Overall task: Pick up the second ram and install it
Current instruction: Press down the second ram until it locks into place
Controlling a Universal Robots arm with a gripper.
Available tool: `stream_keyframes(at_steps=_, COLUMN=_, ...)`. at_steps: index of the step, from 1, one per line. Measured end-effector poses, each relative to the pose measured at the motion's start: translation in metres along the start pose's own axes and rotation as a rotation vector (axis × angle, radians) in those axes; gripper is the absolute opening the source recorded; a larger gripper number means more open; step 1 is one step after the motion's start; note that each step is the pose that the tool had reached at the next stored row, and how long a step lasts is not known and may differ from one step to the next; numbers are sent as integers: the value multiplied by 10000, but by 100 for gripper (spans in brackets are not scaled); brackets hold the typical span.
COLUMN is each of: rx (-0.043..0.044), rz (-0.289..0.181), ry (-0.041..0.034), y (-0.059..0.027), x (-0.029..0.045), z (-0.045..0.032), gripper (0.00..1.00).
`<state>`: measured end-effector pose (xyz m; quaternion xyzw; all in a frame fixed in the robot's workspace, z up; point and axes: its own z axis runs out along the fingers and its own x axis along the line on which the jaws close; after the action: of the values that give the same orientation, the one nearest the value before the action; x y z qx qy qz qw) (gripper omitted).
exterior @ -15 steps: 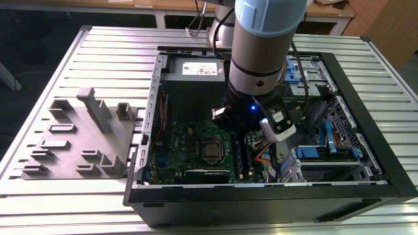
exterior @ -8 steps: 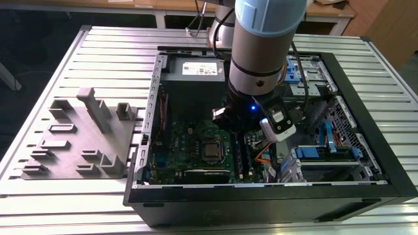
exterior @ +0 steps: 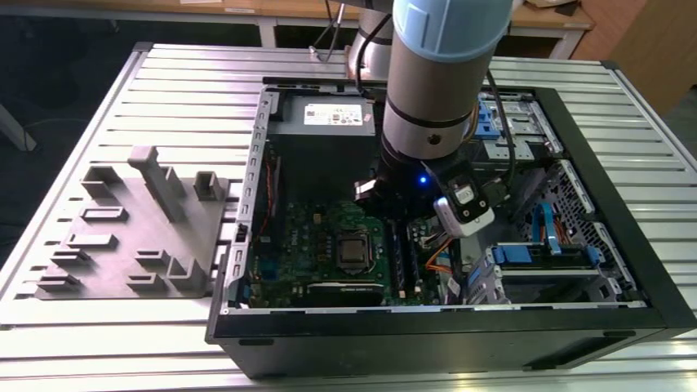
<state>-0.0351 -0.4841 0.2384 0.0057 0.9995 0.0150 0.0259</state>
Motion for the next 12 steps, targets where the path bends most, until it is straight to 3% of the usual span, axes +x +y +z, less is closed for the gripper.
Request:
stream_keyframes(at_steps=8, rx=1, rz=0, ry=0, y=3, x=-2, z=0, gripper=7)
stream_keyframes(at_steps=12, rx=1, rz=-1, ry=0, y=47, x=-1, z=2, gripper=7)
